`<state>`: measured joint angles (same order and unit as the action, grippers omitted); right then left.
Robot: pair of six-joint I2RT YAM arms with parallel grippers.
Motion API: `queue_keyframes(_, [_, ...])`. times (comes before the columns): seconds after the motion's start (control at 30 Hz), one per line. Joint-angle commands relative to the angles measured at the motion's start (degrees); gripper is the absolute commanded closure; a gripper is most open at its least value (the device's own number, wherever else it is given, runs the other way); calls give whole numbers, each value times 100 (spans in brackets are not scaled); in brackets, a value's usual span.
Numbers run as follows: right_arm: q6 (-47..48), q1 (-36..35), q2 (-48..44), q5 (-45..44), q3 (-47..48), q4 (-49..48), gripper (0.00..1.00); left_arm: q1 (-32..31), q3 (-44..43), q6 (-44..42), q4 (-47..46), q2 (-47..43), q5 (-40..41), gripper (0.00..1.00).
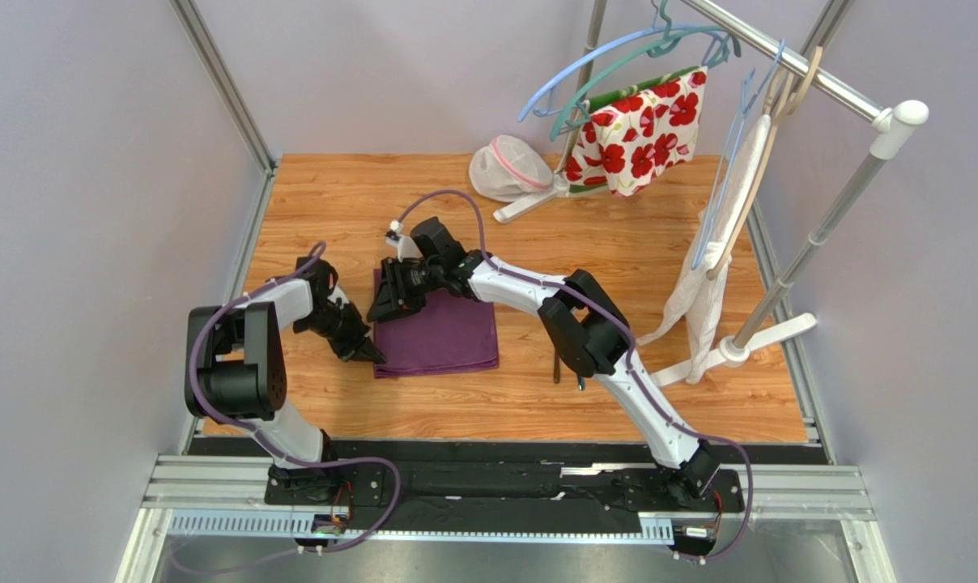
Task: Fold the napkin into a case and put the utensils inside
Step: Smooth out the square-folded napkin at the center of the board.
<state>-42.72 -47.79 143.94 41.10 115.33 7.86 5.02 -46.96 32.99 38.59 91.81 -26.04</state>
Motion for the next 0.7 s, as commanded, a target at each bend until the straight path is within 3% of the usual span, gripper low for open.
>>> queue_keyframes(0.0, [-359, -116, 116, 293, -116, -610, 62, 35, -50, 304, 281, 136, 511, 100])
queue_keyframes(0.3, [-668, -196, 748, 425, 191, -944, 62, 43, 205, 392, 325, 65, 750, 100])
queue_keyframes(0.67, [-922, 129, 1855, 179, 1974, -953, 52, 43, -85, 252, 386, 337, 785, 100])
